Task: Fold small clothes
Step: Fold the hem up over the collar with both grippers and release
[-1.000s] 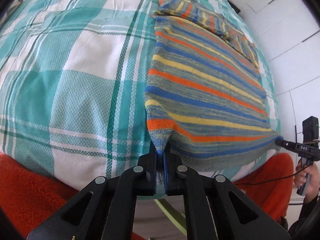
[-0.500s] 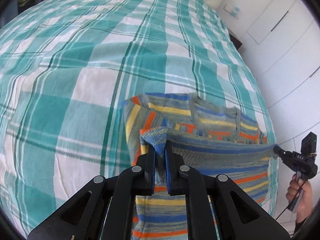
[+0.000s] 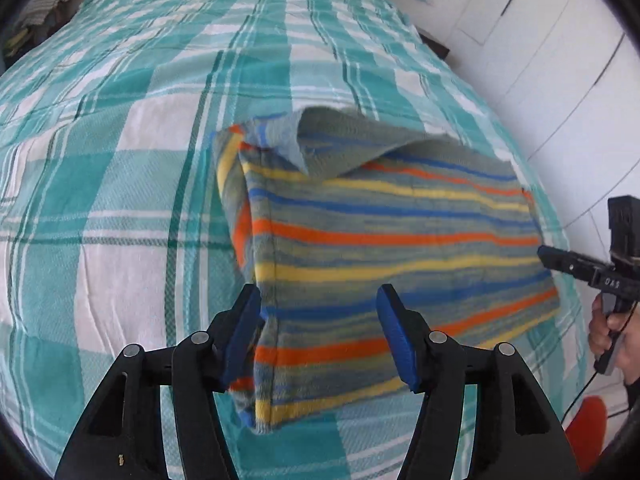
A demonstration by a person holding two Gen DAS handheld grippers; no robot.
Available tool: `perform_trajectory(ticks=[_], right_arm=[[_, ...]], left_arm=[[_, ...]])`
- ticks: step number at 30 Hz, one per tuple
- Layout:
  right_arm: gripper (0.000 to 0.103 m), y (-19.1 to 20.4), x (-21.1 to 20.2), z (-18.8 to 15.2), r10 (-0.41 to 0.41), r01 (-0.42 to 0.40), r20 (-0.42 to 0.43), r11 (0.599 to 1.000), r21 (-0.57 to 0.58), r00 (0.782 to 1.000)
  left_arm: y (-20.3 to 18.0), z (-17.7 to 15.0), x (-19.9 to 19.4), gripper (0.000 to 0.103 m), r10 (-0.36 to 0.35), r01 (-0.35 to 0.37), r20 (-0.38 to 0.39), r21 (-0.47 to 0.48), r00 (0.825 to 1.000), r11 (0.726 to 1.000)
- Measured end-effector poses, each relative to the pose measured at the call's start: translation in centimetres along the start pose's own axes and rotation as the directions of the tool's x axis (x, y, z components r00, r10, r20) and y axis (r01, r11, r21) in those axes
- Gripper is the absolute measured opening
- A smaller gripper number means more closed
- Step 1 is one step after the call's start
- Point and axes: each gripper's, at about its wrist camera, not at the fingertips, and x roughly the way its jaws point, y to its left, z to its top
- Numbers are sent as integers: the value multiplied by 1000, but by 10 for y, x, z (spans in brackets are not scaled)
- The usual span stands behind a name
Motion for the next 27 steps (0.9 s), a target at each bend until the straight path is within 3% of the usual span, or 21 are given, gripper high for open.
perform_trajectory(ticks=[1,3,4,6,9,14,20,24,27], right_arm=[[40,3,7,-18,-24,23,-49,1000,-22,999],[40,0,21,-55,-132,126,-182,991,-44,974],[40,-3,19,-73,-160,153,-207,987,-49,965],[40,-1,-2,-95,-165,156,-164,985,-70,973],[44,3,-28,-112,-214,210,-131,977,-44,968],[48,6,-60,-138,-181,179,23,982,64,983],[52,14,-59,-193,-260,245,98,959,143,961],[53,17,-63,-207,-278,256,119,952,170,953],[53,17,-59,-200,-294,275,125,949,152,947]], left_arm=[[1,-15,10,25,62,-60,-71,25,996,998],[10,-41,-6,25,51,-51,-63,-4,997,999],[13,-49,-17,30,64,-65,-61,-16,996,998],[15,-65,-40,42,93,-94,-45,-19,995,995],[13,-82,-63,70,72,-72,5,-26,997,997],[6,-111,-79,81,34,-27,86,-88,996,996],[1,-159,-68,84,46,-31,91,-151,995,988],[-9,-121,-81,84,-55,71,148,-107,987,992],[-4,-62,-71,89,-226,241,114,-137,967,961]])
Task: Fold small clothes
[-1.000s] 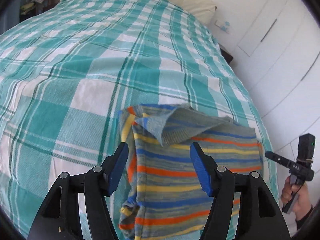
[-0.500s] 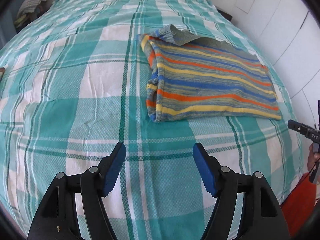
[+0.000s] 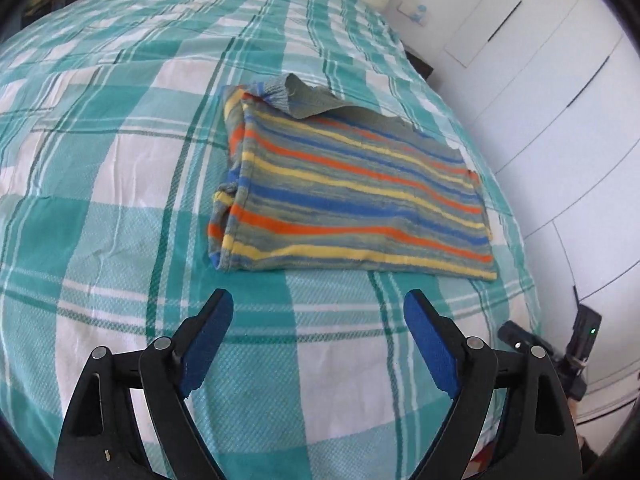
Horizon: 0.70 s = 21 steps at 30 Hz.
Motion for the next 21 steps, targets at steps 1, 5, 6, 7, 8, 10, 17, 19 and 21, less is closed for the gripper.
perform_trajectory(ticks=[1,5,6,7,8,10,17,19,21], right_arm=[[53,-1,3,0,-1,1,-1,1000,4,1000],[60,0,8,-2,-6,6,6,1000,3,1000],[61,3,9,-3,-14,14,9,1000,-19,1000],[64,7,11,-4,-24,24,12,999,-47,1000],[68,11,12,-5,-33,34,14,997,-72,999],[73,17,15,-7,-50,51,16,992,-113,999],[84,25,24,-7,-62,64,18,985,-162,998],[84,23,24,-6,-55,57,15,986,-156,998],[84,22,23,-6,-48,49,13,987,-151,999]], left_arm=[[0,18,8,90,-48,48,-17,-13,999,999],[-4,91,62,91,-27,29,-76,16,997,999],[-2,107,81,91,-4,6,-94,19,996,1000],[1,122,99,91,17,-15,-109,12,994,1000],[6,137,114,91,34,-35,-117,-5,993,999],[17,167,131,90,62,-67,-75,-72,995,995],[37,205,100,90,72,-29,161,-253,984,967],[30,189,90,90,104,-71,161,-198,981,978],[14,156,79,90,101,-90,147,-81,984,993]])
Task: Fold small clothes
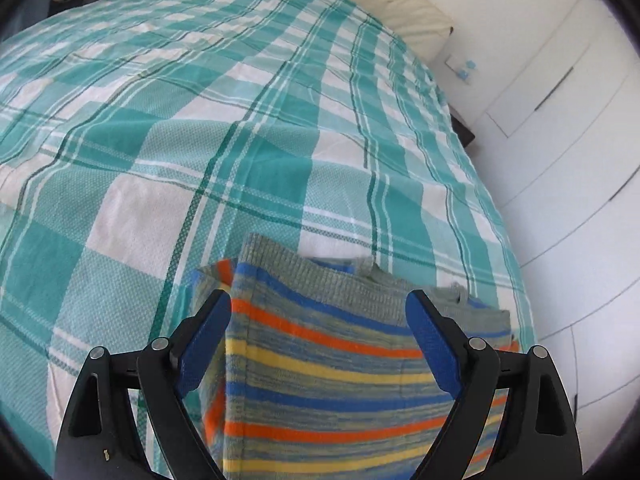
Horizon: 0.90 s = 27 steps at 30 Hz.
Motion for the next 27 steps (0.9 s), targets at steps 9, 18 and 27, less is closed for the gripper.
perform_trajectory(ticks=[9,18,27], right_arm=[[83,-2,-4,-2,12,-12,-13,1000,15,1000],[83,-57,-30,33,120,-134,80,970,205,990],[78,-130,56,174,370,-355,-6,896,265,929]], left_arm=[[-21,-156,-23,88,298,-235,-114,381,948,894],[-165,-201,-32,89,74,-4,-76,673,994,739],[-270,-238,62,89,8,86,-124,732,992,676]])
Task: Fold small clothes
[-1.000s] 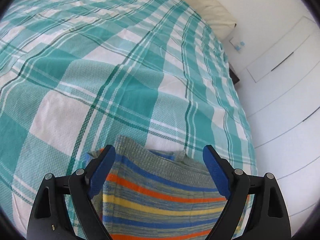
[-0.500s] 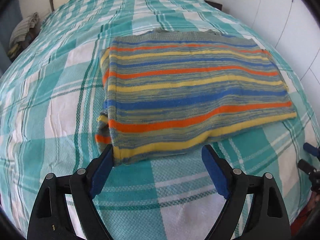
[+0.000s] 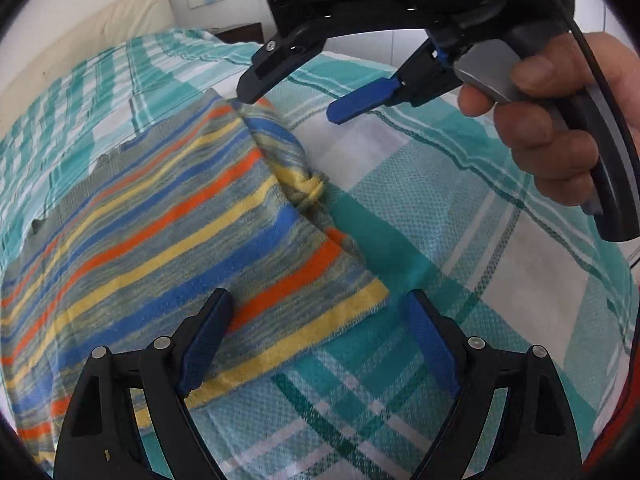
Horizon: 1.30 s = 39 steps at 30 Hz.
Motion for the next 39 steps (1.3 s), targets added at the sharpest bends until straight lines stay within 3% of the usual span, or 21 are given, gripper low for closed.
perform_trajectory(ticks=[2,4,5,6,7,8,10,12,15,20,25,28,30,32,33,34,36,39], right_arm=[[70,-10,32,28,22,-20,-84,999,25,996],[66,-17,57,49,48,-41,-115,997,63,992],[61,-16,66,57,57,-50,-106,996,68,993],[56,-14,73,64,69,-63,-94,996,70,993],[41,-13,81,69,84,-76,-94,994,82,992],[18,-11,90,72,91,-80,-109,992,96,990],[15,-1,99,76,31,-22,-133,997,69,991],[15,19,94,79,-11,12,-114,1000,11,993],[15,56,78,85,36,-37,-71,999,-14,997],[15,141,97,90,101,-109,-91,991,-81,991],[15,222,158,78,154,-176,-155,974,-140,976],[15,266,198,61,134,-173,-188,963,-206,973],[22,288,224,47,115,-169,-209,951,-258,971],[49,296,245,35,118,-189,-275,950,-248,954],[58,297,247,31,102,-172,-269,953,-250,958],[58,297,241,29,102,-166,-245,953,-255,964],[58,290,219,28,122,-172,-190,946,-276,974],[58,276,171,22,71,-100,-95,932,-349,993]], left_arm=[[1,7,4,85,2,-1,10,-44,1000,999],[-1,11,6,55,-9,10,15,-47,1000,999],[-5,12,7,46,1,-1,15,-31,1000,1000],[-6,13,7,21,18,-18,16,-20,1000,1000],[-4,14,7,10,34,-34,16,-28,999,999],[3,14,6,9,10,-9,15,-64,1000,998],[24,13,-3,7,-47,52,34,-169,998,984],[49,9,-24,7,-79,99,84,-264,993,959],[91,-7,-64,7,-94,153,165,-394,982,906],[176,-60,-114,7,-46,171,215,-610,975,773],[246,-122,-132,7,48,104,173,-767,984,633],[270,-146,-124,9,63,55,114,-806,992,590],[283,-160,-114,13,75,-23,23,-831,997,556],[293,-172,-118,20,72,-14,29,-848,997,530],[294,-177,-126,37,85,-12,38,-854,996,520],[294,-180,-136,60,107,-14,48,-856,993,517],[292,-183,-157,77,152,-6,89,-847,984,532],[286,-172,-163,77,148,4,114,-804,982,594]])
